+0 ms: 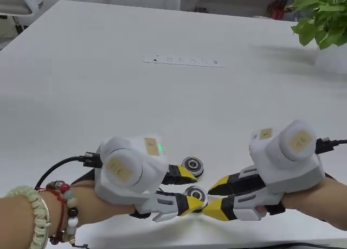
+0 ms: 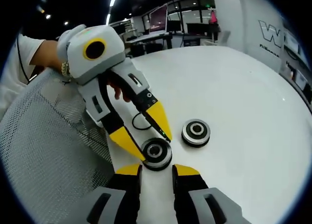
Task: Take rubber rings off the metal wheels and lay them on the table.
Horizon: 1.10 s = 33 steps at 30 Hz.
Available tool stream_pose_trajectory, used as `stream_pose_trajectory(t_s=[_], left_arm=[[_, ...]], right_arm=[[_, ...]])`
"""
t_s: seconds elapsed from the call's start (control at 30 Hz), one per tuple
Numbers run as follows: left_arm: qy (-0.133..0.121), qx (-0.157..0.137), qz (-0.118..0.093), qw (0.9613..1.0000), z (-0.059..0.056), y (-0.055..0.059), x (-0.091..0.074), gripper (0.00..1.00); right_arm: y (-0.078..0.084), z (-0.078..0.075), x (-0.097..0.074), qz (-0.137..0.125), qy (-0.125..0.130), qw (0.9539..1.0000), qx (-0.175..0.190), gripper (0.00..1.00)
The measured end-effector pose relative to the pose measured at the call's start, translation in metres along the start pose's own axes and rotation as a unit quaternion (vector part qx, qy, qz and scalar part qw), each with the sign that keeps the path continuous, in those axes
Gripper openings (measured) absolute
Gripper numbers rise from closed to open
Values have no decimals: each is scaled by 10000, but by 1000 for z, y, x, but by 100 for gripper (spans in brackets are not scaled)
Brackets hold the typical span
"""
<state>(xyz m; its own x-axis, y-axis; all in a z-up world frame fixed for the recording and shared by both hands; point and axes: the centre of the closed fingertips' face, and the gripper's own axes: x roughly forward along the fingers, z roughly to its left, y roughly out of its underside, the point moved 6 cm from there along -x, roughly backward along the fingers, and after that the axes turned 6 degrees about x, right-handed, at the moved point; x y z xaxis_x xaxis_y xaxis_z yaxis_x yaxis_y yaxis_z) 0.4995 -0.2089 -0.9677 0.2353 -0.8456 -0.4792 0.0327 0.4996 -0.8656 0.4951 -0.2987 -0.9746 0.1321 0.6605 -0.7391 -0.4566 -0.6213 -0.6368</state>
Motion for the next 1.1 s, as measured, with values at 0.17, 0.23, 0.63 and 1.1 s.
stream_pose_trajectory(t_s=[0.17, 0.23, 0.63, 1.1], left_arm=[[2, -45, 44, 10000, 0, 3, 0, 19], [9, -68, 29, 10000, -1, 2, 0, 18], [44, 17, 37, 10000, -2, 2, 0, 15], [19, -21, -13, 10000, -2, 3, -1, 15]], right_arm=[[0, 1, 3, 46, 32, 9999, -147, 22], [0, 1, 4, 65, 38, 9998, -177, 21], [-1, -1, 5, 27, 11, 9997, -232, 21], [2, -4, 2, 140, 38, 9997, -194, 6]])
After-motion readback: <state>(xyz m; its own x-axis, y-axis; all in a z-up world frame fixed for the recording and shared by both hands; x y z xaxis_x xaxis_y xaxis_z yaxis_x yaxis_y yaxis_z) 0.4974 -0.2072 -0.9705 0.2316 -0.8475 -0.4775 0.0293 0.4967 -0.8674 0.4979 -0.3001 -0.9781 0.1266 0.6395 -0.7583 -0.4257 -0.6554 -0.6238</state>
